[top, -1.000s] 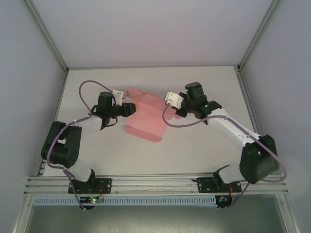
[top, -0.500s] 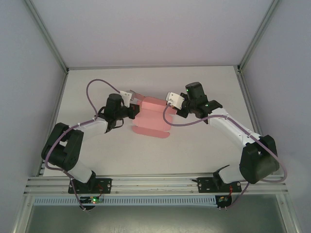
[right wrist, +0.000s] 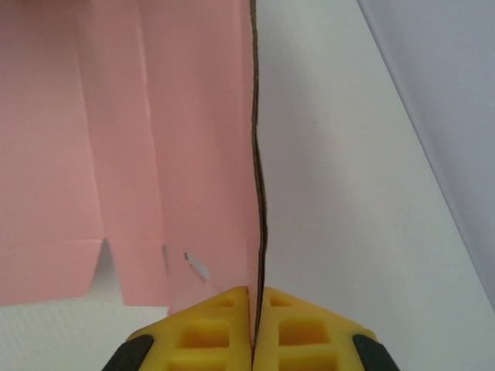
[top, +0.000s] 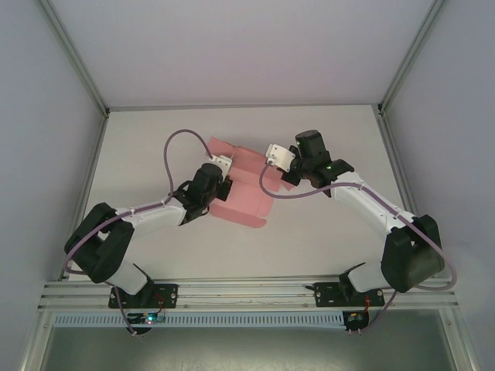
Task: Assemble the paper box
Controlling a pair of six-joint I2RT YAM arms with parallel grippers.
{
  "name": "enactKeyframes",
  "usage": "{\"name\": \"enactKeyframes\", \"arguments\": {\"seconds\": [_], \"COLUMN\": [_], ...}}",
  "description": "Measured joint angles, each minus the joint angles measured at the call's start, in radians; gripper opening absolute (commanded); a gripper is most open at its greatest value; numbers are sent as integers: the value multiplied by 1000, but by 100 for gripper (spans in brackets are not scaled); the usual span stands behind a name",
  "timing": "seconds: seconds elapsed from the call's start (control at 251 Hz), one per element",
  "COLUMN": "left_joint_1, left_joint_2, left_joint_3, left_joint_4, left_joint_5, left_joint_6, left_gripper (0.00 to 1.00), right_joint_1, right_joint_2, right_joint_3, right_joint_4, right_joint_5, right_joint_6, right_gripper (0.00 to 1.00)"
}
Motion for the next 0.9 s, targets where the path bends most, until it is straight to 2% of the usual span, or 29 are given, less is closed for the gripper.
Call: {"name": "enactKeyframes", "arguments": {"seconds": [0.168,0.347,0.403,0.515,0.563,0.639,0.754,0.898], "left_joint_1": [-23,-26,-27,-27,-26,-16,45,194], "left_joint_2": [15,11,5,-56,-94,-172,-320,-460], "left_joint_3": [1,1,0,-32,-50,-77,-109,-120], "left_joint_4": [0,-2,-4,-9,-16,-36,-78,-146], "left_joint_5": [-56,-60,-58,-47,-41,-36,-40,-63], "left_joint_6": [14,-2,-13,-24,-35,-53,-108,-210], "left_gripper": [6,24,27,53,74,100,100,100], "right_joint_1": [11,30,44,81,93,100,127,183], "right_joint_2": [0,0,0,0,0,0,11,58], "right_joint_3": [-1,-14,-26,-48,-51,-51,-58,-78], "right_joint_4": [0,27,43,66,68,73,107,166], "right_joint_5": [32,56,77,132,149,172,232,343], "right_joint_6": [-1,-6,-12,-39,-47,-66,-117,-196], "right_gripper": [0,0,0,0,0,0,0,0]}}
